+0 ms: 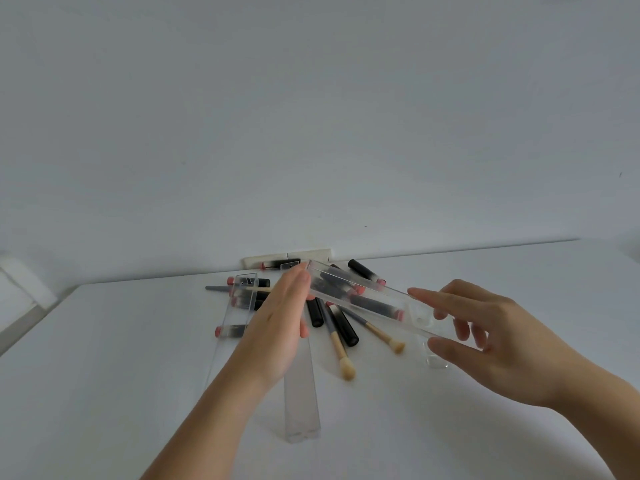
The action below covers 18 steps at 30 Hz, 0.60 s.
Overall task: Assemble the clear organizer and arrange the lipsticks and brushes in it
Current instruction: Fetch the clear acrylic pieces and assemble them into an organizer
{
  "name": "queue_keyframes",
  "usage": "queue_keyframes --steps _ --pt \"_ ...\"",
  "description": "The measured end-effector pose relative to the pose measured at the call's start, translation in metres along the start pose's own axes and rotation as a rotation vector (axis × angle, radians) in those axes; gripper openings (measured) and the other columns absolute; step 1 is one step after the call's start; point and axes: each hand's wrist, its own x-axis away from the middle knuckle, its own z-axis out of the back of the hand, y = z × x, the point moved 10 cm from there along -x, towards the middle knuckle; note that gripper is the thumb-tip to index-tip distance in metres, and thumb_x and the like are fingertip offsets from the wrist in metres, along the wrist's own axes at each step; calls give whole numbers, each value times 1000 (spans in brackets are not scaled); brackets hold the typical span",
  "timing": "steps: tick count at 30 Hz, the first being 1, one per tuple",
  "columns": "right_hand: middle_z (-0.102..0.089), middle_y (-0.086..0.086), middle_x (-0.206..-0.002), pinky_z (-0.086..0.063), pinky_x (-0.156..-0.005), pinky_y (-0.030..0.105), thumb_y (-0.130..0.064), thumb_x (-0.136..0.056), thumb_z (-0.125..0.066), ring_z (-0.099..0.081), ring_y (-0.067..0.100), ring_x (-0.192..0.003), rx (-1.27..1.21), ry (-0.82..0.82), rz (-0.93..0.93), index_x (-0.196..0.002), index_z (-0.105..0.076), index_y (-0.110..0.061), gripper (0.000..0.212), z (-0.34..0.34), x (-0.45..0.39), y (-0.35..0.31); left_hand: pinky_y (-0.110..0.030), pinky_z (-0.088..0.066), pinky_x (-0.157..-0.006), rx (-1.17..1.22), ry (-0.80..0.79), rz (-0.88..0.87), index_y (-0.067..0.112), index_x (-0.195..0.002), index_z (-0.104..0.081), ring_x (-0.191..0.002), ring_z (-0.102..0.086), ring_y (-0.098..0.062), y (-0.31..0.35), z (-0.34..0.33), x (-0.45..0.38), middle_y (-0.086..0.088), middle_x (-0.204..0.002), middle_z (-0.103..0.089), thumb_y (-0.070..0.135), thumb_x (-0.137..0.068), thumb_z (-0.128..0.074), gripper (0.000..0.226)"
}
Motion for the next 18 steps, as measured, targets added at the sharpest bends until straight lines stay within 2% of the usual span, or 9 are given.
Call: queue_keyframes --steps 1,2,4,5,7,9,12,14,18 --pt "-54 -19 -110 -46 -59 16 -49 -86 -59 -57 14 -83 2 -1 6 -143 -40 -58 61 -1 0 -1 -4 -46 -73 -3 1 -6 53 -141 -43 -71 -65 12 0 0 1 18 -111 -64 70 -96 -25 52" --pt "-54 -19 -110 -46 -59 15 -49 -86 -59 -57 14 -83 5 1 12 -143 -39 -58 61 -1 -1 -2 -6 -45 -69 -10 -5 -9 56 -141 -41 -65 -62 14 1 0 2 18 -111 -60 69 -96 -25 49" --pt "-54 -19 -110 -46 -59 15 -50 -87 -60 -57 13 -84 17 4 16 -143 -38 -60 60 0 -1 -2 -14 -36 -56 -36 -11 -4 57 -140 -41 -48 -51 11 1 0 1 20 -100 -54 68 -98 -27 45" --pt "-53 -19 -110 -46 -60 16 -49 -88 -61 -57 12 -85 23 0 15 -142 -38 -61 60 0 0 -1 -17 -33 -56 -41 -8 -2 54 -138 -43 -47 -50 9 1 0 1 20 -96 -53 67 -99 -29 44" --pt "-53 -20 -110 -47 -60 17 -46 -89 -64 -56 12 -86 23 -9 11 -141 -37 -62 61 -1 0 -1 -19 -39 -64 -7 5 -31 45 -136 -48 -55 -50 7 4 2 0 16 -95 -58 64 -98 -37 44" --pt "-52 -21 -110 -47 -61 18 -46 -88 -64 -56 12 -87 12 -20 10 -141 -36 -63 62 -4 0 -2 -26 -52 -76 37 14 -70 41 -135 -50 -71 -51 5 6 3 -2 18 -107 -62 62 -89 -39 52" --pt "-52 -23 -110 -49 -62 21 -42 -89 -67 -55 11 -88 16 -14 15 -140 -36 -64 64 -5 0 -2 -25 -42 -60 56 -11 -88 44 -128 -52 -68 -52 -3 7 2 -1 10 -104 -62 63 -83 -39 51" --pt "-52 -24 -110 -50 -62 23 -37 -88 -70 -56 9 -88 46 9 14 -140 -37 -64 67 0 1 -2 -28 -42 -53 83 -13 -81 49 -119 -54 -65 -52 -10 6 3 -1 3 -95 -61 64 -82 -42 42" --pt "-52 -27 -110 -53 -59 27 -35 -90 -68 -57 9 -80 124 57 50 -144 -39 -57 66 5 2 -10 -35 -51 -51 109 3 -57 43 -104 -57 -58 -58 -8 7 6 -2 18 -82 -60 75 -80 -45 42"
